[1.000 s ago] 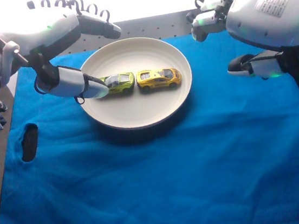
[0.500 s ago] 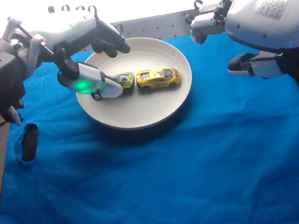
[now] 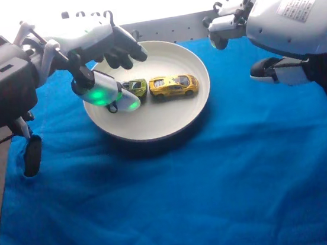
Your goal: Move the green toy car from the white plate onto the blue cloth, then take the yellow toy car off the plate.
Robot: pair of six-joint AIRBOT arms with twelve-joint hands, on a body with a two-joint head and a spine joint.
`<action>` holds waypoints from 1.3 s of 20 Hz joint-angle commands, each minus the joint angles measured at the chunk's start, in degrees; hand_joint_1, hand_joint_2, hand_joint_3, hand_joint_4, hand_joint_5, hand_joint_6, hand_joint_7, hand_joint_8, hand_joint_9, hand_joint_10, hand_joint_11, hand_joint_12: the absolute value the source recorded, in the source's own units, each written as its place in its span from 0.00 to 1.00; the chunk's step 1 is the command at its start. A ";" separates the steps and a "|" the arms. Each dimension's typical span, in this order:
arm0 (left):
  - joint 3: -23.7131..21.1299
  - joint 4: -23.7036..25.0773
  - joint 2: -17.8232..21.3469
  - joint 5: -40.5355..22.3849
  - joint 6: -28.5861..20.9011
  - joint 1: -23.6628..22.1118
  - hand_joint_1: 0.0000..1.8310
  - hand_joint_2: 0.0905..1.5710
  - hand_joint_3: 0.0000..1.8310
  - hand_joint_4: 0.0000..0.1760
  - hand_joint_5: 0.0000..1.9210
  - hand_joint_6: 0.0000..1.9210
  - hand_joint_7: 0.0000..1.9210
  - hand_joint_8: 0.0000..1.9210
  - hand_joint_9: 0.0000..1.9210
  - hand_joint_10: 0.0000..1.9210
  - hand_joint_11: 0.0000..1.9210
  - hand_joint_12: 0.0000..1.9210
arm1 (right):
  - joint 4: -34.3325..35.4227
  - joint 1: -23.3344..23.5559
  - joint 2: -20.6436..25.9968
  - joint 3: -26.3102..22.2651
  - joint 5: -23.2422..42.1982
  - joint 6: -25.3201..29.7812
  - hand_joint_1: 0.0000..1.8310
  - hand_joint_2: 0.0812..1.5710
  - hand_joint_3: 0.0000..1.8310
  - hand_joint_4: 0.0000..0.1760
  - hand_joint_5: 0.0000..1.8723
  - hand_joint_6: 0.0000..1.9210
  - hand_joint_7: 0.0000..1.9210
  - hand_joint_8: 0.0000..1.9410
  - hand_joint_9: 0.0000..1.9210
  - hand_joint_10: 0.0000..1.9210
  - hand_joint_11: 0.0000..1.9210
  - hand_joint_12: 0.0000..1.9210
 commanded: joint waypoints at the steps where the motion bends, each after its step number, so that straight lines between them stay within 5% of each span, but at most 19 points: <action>1: 0.52 -0.48 -0.25 -6.00 -0.11 -0.18 0.55 0.56 0.00 0.00 0.38 0.00 0.44 0.22 0.34 0.58 0.24 0.90 | 0.17 0.47 -0.13 -0.08 6.87 -0.19 0.61 0.61 0.01 0.00 0.33 0.44 0.35 0.57 0.34 0.72 0.30 0.93; 2: 0.61 -0.60 -0.29 -5.96 -0.11 -0.09 0.55 0.56 0.00 0.00 0.38 0.00 0.44 0.22 0.34 0.58 0.24 0.90 | 0.17 0.47 -0.14 -0.08 6.87 -0.19 0.61 0.61 0.01 0.00 0.33 0.44 0.35 0.57 0.34 0.72 0.30 0.93; 5: 1.15 -1.11 -0.64 -5.64 -0.11 0.21 0.57 0.56 0.00 0.00 0.39 0.00 0.39 0.48 0.37 0.69 0.30 0.94 | 0.17 0.39 -0.20 -0.09 6.87 -0.19 0.60 0.63 0.01 0.00 0.33 0.40 0.35 0.54 0.33 0.70 0.28 0.92; 6: 1.41 -1.21 -0.86 -5.42 -0.11 0.26 0.54 0.56 0.00 0.00 0.39 0.00 0.35 0.47 0.26 0.67 0.12 0.97 | 0.17 0.32 -0.23 -0.09 6.87 -0.19 0.62 0.62 0.01 0.00 0.34 0.41 0.35 0.55 0.33 0.72 0.28 0.94; 7: 1.63 -1.34 -1.08 -5.29 -0.03 0.27 0.53 0.57 0.00 0.00 0.39 0.00 0.33 0.47 0.22 0.65 0.05 0.96 | 0.17 0.25 -0.24 -0.10 6.87 -0.19 0.60 0.63 0.01 0.00 0.34 0.42 0.35 0.56 0.32 0.72 0.28 0.93; 8: 1.79 -1.53 -1.26 -5.18 0.16 0.28 0.53 0.57 0.00 0.00 0.39 0.00 0.32 0.45 0.22 0.63 0.05 0.95 | 0.17 0.21 -0.26 -0.11 6.87 -0.19 0.61 0.63 0.01 0.00 0.33 0.44 0.34 0.59 0.32 0.75 0.27 0.95; 9: 1.78 -3.23 -1.36 -4.90 2.21 0.28 0.53 0.58 0.00 0.00 0.38 0.00 0.35 0.44 0.30 0.62 0.19 0.93 | 0.17 0.17 -0.28 -0.12 6.87 -0.19 0.60 0.63 0.01 0.00 0.32 0.44 0.33 0.60 0.31 0.76 0.26 0.96; 11: 1.62 -4.75 -1.43 -4.64 4.75 0.28 0.55 0.57 0.00 0.00 0.40 0.01 0.38 0.45 0.35 0.63 0.27 0.91 | 0.17 0.06 -0.30 -0.12 6.87 -0.19 0.60 0.63 0.01 0.00 0.34 0.44 0.35 0.63 0.34 0.77 0.30 0.97; 12: 1.67 -4.90 -1.45 -4.61 4.78 0.33 0.55 0.57 0.00 0.00 0.41 0.02 0.35 0.45 0.26 0.65 0.20 0.93 | 0.17 0.01 -0.30 -0.12 6.87 -0.19 0.60 0.63 0.01 0.00 0.34 0.44 0.35 0.64 0.35 0.78 0.31 0.98; 15: 1.97 -5.33 -1.54 -4.62 4.78 0.43 0.54 0.59 0.00 0.00 0.41 0.02 0.33 0.42 0.25 0.59 0.15 0.89 | 0.17 -0.10 -0.30 -0.17 6.87 -0.19 0.61 0.62 0.01 0.00 0.34 0.44 0.36 0.68 0.36 0.81 0.34 0.99; 17: 2.17 -5.45 -1.66 -4.62 4.78 0.45 0.52 0.60 0.00 0.00 0.40 0.03 0.31 0.38 0.19 0.55 0.02 0.85 | 0.17 -0.12 -0.30 -0.19 6.87 -0.19 0.60 0.63 0.01 0.00 0.33 0.43 0.35 0.68 0.35 0.81 0.33 0.98; 26: 3.53 -6.34 -2.68 -4.32 4.78 0.69 0.51 0.59 0.00 0.00 0.39 0.05 0.32 0.23 0.13 0.61 0.03 0.93 | 0.16 -0.21 -0.31 -0.28 6.88 -0.19 0.64 0.63 0.00 0.00 0.38 0.31 0.37 0.55 0.35 0.72 0.28 0.96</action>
